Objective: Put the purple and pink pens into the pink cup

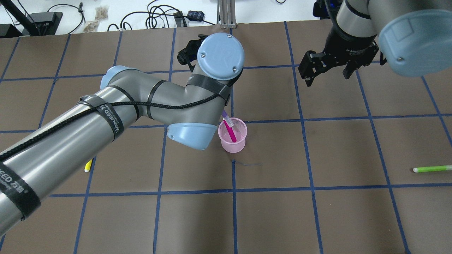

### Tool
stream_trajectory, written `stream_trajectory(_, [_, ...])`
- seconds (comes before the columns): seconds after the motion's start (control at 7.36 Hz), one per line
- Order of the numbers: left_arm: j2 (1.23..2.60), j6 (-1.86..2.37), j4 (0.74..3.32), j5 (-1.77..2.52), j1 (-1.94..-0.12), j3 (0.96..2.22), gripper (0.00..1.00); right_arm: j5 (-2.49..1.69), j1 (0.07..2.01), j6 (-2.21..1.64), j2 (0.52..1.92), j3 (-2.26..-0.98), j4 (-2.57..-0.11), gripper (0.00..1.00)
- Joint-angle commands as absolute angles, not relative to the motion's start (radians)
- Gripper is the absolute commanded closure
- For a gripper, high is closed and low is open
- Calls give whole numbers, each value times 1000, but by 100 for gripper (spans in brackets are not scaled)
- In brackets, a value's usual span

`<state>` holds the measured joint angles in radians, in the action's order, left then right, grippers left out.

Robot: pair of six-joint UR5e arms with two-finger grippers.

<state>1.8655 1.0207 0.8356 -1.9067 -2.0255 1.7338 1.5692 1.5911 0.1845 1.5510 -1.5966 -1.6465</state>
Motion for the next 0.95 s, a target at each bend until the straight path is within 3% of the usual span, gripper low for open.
stream_trajectory(0.0, [1871,1055,836,-1957,-2046,1784,100,1560,1591,239,1554,-1565,-1609,0])
stream_trajectory(0.54, [1896,1138,834,-1968,-2105,1789,100,1562,1592,255,1552,-1577,-1608,0])
stream_trajectory(0.68, [1901,1170,836,-1971,-2123,1790,63,1562,1592,255,1552,-1577,-1608,0])
stream_trajectory(0.81, [1908,1176,836,-1970,-2129,1789,3,1562,1592,255,1552,-1577,-1606,0])
